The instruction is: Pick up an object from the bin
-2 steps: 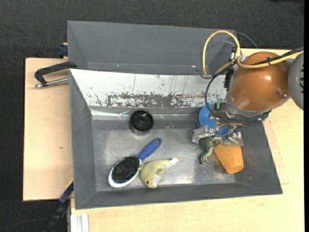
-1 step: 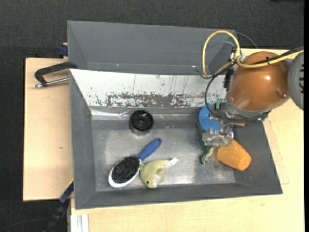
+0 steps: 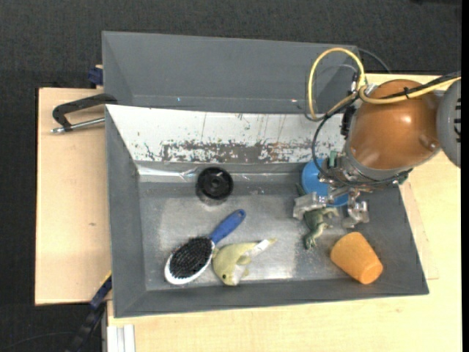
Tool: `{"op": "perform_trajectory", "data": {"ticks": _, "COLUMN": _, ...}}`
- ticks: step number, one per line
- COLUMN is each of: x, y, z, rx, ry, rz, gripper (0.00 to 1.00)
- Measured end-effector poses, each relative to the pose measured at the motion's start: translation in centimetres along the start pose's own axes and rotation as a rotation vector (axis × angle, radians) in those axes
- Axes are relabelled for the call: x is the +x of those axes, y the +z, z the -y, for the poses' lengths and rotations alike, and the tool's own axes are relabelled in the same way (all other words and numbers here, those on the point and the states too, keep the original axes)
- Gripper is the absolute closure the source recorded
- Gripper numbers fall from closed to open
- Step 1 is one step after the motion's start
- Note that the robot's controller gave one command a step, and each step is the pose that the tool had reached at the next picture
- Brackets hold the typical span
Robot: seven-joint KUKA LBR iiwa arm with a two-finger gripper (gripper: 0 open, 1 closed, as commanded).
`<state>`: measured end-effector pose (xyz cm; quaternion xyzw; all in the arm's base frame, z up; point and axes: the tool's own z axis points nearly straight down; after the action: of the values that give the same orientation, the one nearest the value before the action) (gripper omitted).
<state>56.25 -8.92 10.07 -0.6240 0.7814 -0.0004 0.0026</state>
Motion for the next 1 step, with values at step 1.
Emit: {"op": "perform_trajectory", "data": {"ticks": 1, "x": -0.67, "y": -7.40, "z": 1.30, "rx": 0.010, "ry": -0.005, "rz": 0.000, "gripper": 0.00}}
